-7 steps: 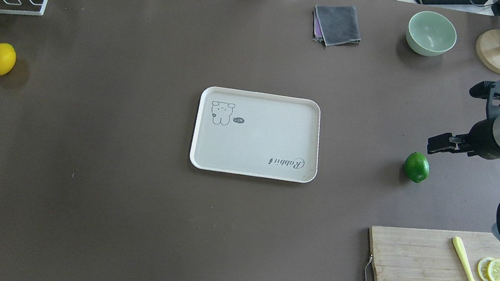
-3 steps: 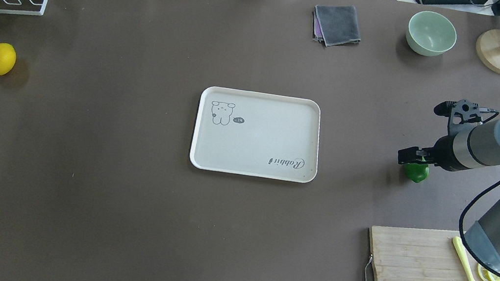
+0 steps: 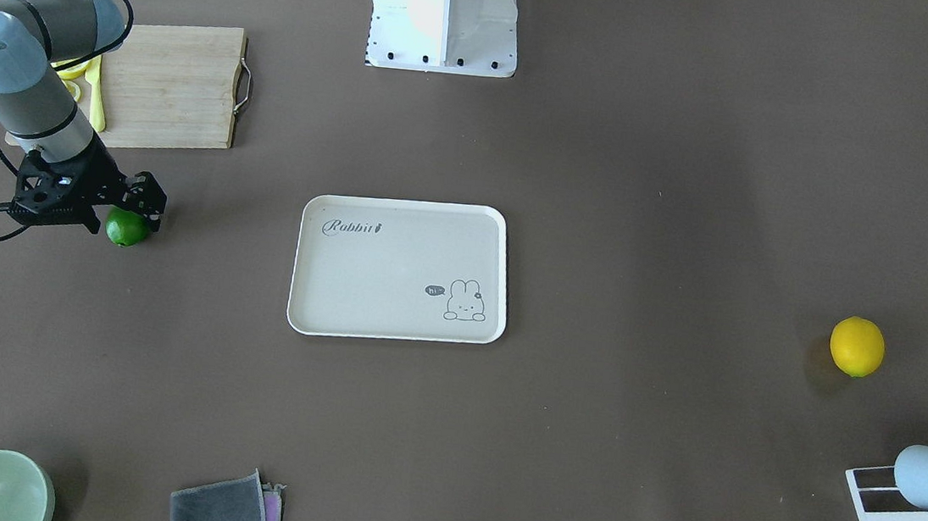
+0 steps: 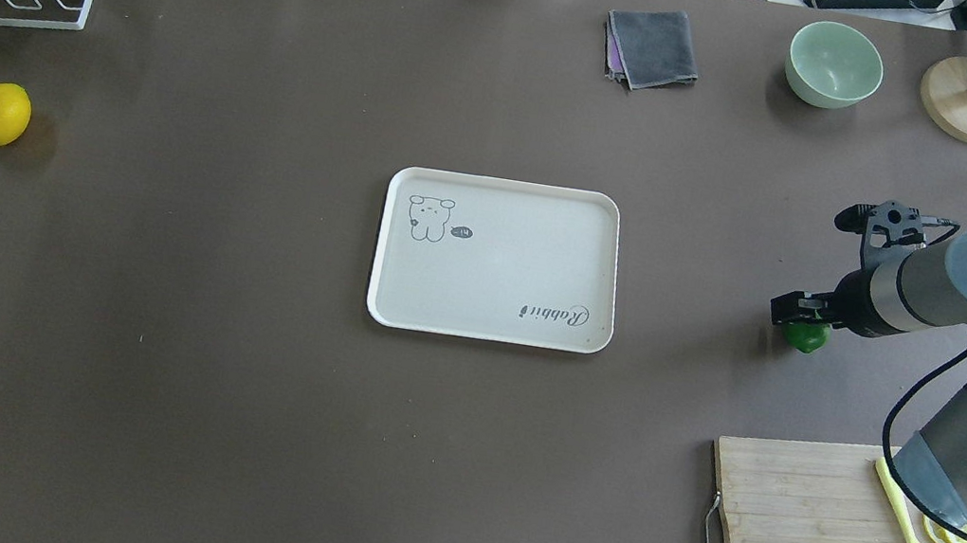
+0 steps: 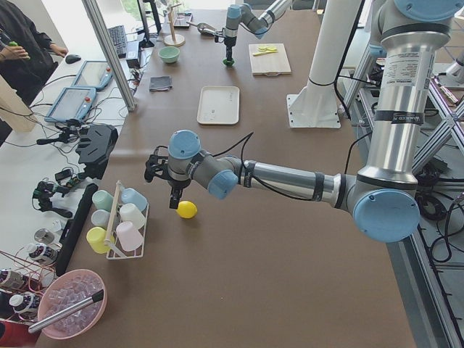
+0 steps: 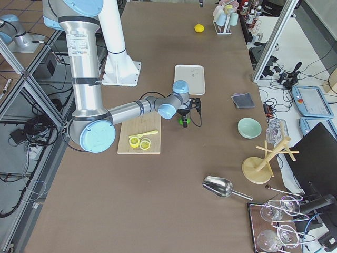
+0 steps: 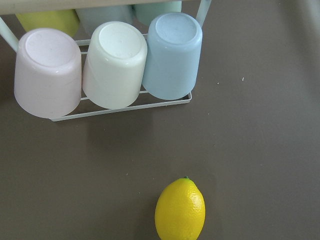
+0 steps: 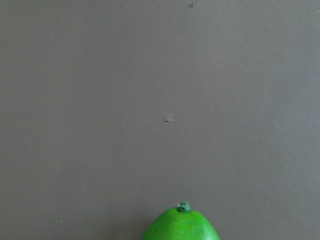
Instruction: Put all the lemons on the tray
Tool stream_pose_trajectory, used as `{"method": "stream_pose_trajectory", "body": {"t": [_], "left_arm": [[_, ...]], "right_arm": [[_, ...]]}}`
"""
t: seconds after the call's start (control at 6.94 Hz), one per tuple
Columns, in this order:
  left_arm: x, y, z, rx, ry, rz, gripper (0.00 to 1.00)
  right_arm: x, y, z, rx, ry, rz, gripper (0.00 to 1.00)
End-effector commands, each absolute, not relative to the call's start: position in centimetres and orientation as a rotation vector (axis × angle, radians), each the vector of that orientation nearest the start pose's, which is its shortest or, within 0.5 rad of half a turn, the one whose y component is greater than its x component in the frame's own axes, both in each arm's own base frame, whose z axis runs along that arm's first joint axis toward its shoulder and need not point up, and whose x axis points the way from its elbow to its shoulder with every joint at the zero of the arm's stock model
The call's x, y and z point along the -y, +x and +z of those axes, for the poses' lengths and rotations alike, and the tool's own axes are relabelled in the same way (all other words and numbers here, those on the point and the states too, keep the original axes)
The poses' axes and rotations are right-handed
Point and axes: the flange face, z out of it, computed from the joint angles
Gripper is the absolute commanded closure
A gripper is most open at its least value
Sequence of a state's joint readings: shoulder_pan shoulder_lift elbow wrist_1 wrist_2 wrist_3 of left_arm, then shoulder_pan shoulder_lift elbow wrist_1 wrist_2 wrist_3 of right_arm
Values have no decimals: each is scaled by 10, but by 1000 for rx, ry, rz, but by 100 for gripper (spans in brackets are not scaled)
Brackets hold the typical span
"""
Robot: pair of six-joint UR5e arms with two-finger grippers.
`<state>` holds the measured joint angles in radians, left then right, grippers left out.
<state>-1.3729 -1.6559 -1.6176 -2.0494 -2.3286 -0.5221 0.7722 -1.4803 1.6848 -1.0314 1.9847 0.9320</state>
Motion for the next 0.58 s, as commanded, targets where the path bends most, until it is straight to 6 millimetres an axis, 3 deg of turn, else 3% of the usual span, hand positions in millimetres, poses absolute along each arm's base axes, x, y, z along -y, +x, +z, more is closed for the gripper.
{"method": "stream_pose_trajectory", "body": {"t": [0.0, 0.14, 0.43], "left_arm": [[550, 44, 536, -891, 283, -69, 2], [551, 44, 536, -891, 285, -67, 3], [567, 57, 540, -893, 270, -65, 3]], "right_arm": [[454, -335, 502, 826, 157, -36, 100], [459, -318, 484, 868, 137, -28, 100], [449, -304, 417, 877, 137, -25, 100]]}}
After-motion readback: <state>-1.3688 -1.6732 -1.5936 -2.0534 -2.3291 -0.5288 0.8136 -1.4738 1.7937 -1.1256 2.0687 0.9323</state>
